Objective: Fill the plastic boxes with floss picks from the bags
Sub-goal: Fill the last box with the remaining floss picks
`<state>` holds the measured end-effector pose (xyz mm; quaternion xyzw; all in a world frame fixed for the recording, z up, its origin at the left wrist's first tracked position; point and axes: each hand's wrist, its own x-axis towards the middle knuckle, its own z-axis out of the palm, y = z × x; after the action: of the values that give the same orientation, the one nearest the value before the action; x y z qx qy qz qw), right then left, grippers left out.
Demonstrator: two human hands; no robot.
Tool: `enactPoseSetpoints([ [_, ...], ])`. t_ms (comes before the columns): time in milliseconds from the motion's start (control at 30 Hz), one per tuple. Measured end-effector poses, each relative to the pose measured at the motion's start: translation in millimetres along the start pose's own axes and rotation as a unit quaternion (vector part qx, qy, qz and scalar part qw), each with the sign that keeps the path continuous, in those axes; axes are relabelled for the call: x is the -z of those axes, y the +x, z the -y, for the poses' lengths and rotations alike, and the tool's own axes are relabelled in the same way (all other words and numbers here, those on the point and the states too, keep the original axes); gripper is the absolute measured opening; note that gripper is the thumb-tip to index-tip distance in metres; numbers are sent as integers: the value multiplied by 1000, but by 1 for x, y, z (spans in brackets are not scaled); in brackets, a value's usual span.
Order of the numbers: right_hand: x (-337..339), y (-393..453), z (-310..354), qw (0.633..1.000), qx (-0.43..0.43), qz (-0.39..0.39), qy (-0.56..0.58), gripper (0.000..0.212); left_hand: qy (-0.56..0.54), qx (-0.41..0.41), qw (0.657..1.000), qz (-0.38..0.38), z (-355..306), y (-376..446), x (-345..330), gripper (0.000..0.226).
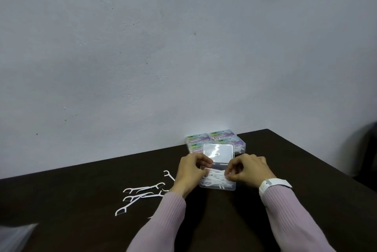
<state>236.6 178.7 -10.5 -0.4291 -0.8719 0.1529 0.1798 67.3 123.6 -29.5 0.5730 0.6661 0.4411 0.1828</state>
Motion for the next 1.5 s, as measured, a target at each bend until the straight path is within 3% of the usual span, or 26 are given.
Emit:
enactPoseSetpoints([
  [267, -8, 1, 8, 1000, -2, 13, -25, 20, -19, -36, 999, 11, 3, -6, -2, 7],
  [400, -8, 0, 9, 998, -8, -20, -59, 22, 44, -38, 998, -4, 7, -4, -4, 15],
  [533, -7, -2, 11, 997, 11, -35, -64, 16, 39, -40, 998, -13, 6, -5, -3, 21],
  [700, -8, -2, 21, 994, 63, -84, -41, 11, 13, -57, 998, -10, 4, -12, 8, 27],
  [933, -23, -4, 55, 986, 155, -59, -6, 15, 86, -72, 994, -10, 22, -39, 58, 22],
  [1033, -33, -5, 71, 985, 169, -16, 14, 23, 136, -41, 990, -2, 41, -57, 90, 18],
  [1267, -76, 4, 95, 981, 170, 85, -25, 59, 256, 85, 958, 97, 69, -81, 137, 56],
  [1367, -85, 9, 99, 981, 159, 99, -52, 54, 272, 91, 953, 98, 74, -80, 149, 49],
  [1500, -84, 11, 99, 980, 173, 54, -77, 36, 245, 89, 962, 83, 77, -79, 153, 36],
])
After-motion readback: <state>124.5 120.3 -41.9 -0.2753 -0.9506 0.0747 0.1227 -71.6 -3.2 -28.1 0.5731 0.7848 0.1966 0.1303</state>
